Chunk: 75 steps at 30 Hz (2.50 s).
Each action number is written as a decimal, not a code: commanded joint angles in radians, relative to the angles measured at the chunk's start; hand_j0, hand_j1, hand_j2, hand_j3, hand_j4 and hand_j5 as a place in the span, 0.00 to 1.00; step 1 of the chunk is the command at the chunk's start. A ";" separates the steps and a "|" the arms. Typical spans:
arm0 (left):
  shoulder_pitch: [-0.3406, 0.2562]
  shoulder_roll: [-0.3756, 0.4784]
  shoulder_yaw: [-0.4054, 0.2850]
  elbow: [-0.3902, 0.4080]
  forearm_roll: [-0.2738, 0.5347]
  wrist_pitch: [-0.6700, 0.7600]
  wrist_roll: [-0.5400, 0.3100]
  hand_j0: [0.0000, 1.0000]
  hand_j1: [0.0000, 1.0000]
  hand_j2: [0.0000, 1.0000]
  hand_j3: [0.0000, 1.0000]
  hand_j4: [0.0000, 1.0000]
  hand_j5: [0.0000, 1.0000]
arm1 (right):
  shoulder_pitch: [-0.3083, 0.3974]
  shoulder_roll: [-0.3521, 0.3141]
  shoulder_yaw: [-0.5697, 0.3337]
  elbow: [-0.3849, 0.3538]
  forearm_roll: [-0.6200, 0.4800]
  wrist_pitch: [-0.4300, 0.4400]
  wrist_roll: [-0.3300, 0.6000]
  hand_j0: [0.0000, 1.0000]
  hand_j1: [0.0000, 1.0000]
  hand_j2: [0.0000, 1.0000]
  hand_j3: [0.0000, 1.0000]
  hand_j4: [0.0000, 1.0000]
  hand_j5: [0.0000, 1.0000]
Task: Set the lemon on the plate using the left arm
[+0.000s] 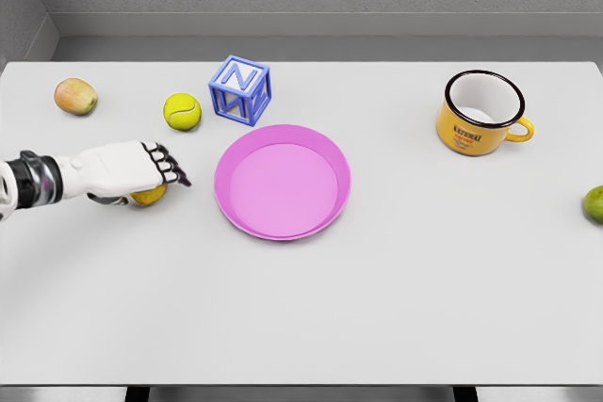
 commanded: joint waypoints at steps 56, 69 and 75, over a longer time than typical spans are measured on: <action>-0.187 -0.291 -0.141 -0.020 0.086 0.002 -0.001 0.54 0.54 0.54 0.54 0.54 0.54 | 0.000 0.000 0.000 0.000 -0.001 0.000 0.000 1.00 1.00 1.00 1.00 1.00 1.00; -0.169 -0.102 -0.014 -0.014 0.125 0.002 0.005 1.00 1.00 1.00 1.00 1.00 1.00 | 0.000 0.000 0.000 0.000 -0.001 0.000 -0.001 1.00 1.00 1.00 1.00 1.00 1.00; -0.081 0.059 0.090 0.001 0.228 0.002 0.005 1.00 1.00 1.00 1.00 1.00 1.00 | 0.000 0.000 0.000 0.000 -0.001 0.000 -0.001 1.00 1.00 1.00 1.00 1.00 1.00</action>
